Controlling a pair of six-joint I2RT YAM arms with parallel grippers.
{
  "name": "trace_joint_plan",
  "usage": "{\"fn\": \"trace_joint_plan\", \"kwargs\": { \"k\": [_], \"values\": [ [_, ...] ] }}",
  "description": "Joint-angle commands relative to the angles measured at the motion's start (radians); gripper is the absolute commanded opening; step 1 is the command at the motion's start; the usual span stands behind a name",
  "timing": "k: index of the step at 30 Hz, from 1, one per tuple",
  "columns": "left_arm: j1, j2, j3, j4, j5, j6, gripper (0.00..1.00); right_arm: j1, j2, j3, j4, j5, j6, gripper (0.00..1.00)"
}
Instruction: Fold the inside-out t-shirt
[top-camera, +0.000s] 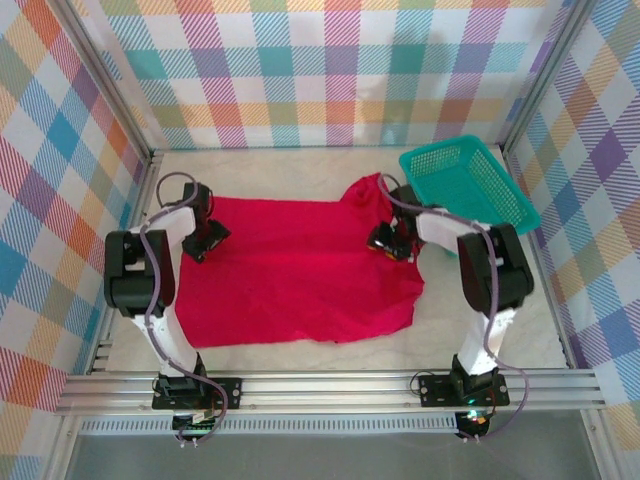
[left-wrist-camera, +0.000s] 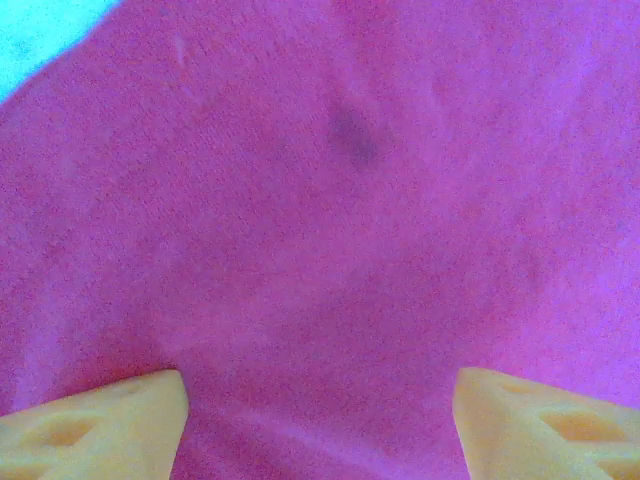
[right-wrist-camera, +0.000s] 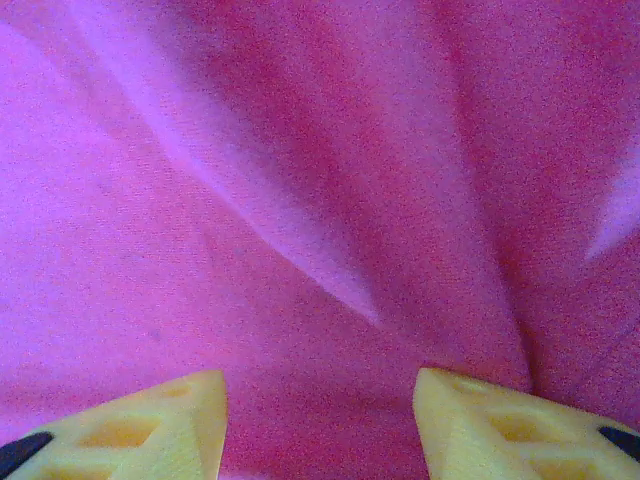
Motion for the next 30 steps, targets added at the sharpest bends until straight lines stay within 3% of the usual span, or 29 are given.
{"fn": "trace_joint_plan", "kwargs": {
  "k": [1, 8, 19, 24, 30],
  "values": [
    [0.015, -0.105, -0.103, -0.032, -0.078, -0.011, 0.72, 0.034, -0.114, -0.133, -0.035, 0.022, 0.084, 0.53],
    [-0.001, -0.160, -0.075, -0.037, -0.005, 0.011, 0.70, 0.042, -0.175, 0.087, -0.096, 0.084, 0.035, 0.53],
    [-0.022, -0.176, -0.087, -0.018, 0.043, 0.019, 0.67, 0.033, 0.264, 0.634, -0.248, 0.175, -0.078, 0.45],
    [-0.023, -0.182, -0.088, -0.017, 0.052, 0.019, 0.67, 0.025, 0.366, 0.740, -0.289, 0.177, -0.079, 0.46],
    [-0.024, -0.176, -0.085, -0.015, 0.060, 0.018, 0.66, 0.024, 0.407, 0.743, -0.267, 0.133, -0.037, 0.48]
  ]
}}
